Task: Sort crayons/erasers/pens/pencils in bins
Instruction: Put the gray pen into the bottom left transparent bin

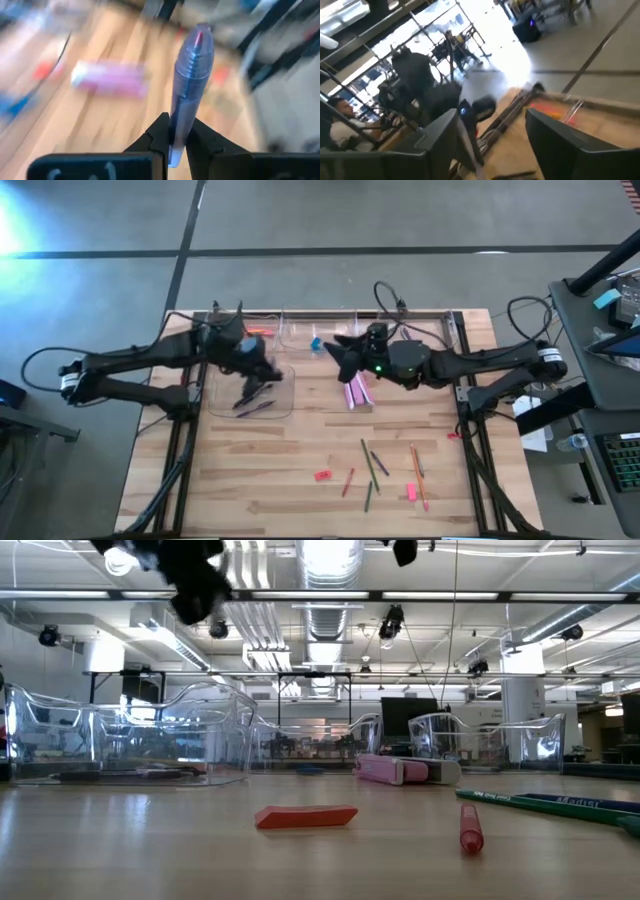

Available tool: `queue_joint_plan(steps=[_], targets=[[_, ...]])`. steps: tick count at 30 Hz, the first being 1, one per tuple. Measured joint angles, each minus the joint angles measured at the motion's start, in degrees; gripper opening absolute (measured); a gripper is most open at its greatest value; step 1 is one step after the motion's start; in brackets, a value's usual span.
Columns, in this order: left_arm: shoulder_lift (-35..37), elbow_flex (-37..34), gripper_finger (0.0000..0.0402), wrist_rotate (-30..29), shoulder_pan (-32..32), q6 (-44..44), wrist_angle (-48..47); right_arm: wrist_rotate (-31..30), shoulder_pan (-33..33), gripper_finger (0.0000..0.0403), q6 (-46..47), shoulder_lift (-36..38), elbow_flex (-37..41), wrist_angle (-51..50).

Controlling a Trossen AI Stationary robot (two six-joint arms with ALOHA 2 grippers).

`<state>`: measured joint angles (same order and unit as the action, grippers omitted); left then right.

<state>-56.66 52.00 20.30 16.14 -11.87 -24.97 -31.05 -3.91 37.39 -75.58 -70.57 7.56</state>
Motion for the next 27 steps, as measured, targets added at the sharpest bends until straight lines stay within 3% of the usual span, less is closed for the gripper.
queue_joint_plan(steps=[3, 6, 9, 11, 16, 20, 24, 27], targets=[[2.0, 0.4, 0.0023, -5.5, 0.0, 6.0, -15.9, -5.1, -0.1, 0.0239, -3.3, 1.5, 0.0, 0.3], [2.7, 0.5, 0.0023, -11.2, -0.1, 9.2, -27.1, -14.0, -0.8, 0.0241, -4.8, 2.4, 0.0, 0.2], [2.4, 0.5, 0.0023, -16.2, -0.1, 10.5, -32.8, -23.7, -1.5, 0.0237, -4.7, 2.7, 0.0, 0.2], [1.9, 0.4, 0.0026, -18.9, -0.1, 11.4, -34.2, -26.6, -1.5, 0.0234, -4.6, 2.7, 0.0, 0.3], [-0.9, 0.2, 0.0029, -23.9, -0.1, 13.6, -36.2, -27.5, -1.4, 0.0233, -4.4, 2.7, 0.0, 0.2], [-4.5, 0.1, 0.0031, -24.3, -0.1, 16.1, -37.4, -27.5, -1.4, 0.0233, -4.9, 2.7, 0.0, 0.0], [-8.0, 0.1, 0.0032, -20.0, -0.1, 20.1, -37.4, -26.2, -1.8, 0.0233, -5.3, 2.8, 0.0, -1.9], [-10.2, 0.1, 0.0046, -16.9, -0.1, 21.7, -37.4, -20.5, -1.8, 0.0233, -5.5, 3.4, 0.0, -4.2]])
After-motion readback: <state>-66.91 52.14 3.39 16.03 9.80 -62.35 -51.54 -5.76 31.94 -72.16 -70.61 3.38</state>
